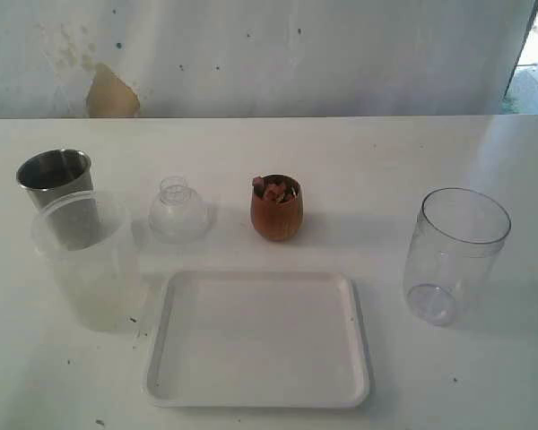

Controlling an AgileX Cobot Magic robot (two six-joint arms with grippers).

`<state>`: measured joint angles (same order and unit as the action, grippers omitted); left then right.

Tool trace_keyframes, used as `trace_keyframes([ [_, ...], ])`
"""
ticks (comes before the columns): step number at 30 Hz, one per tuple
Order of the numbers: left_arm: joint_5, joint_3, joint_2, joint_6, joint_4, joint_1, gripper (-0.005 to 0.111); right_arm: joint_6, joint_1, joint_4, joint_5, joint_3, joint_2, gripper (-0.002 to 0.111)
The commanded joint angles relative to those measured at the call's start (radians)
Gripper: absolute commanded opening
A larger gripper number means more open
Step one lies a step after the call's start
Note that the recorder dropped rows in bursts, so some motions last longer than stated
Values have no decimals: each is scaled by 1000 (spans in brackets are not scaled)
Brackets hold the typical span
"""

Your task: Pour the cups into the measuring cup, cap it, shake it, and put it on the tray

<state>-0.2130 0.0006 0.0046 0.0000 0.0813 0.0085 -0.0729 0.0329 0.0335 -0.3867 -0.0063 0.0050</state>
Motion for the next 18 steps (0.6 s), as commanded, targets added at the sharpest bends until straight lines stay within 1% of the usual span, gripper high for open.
trace_keyframes([
  [1,12,-1,-5,0,-20,2,1,-2,-3,8,6,-3,-5,0],
  [9,12,-1,-5,0,-22,2,1,-2,-3,8,6,-3,-5,0],
  [11,30,-1,-5,0,-22,2,1,-2,-3,8,6,-3,-5,0],
  [15,135,-1,-5,-29,-14,2,1,-12,-3,20,8,-3,-5,0],
  [18,126,-1,-5,-29,-14,2,1,-19,-3,49,27,-3,-5,0],
])
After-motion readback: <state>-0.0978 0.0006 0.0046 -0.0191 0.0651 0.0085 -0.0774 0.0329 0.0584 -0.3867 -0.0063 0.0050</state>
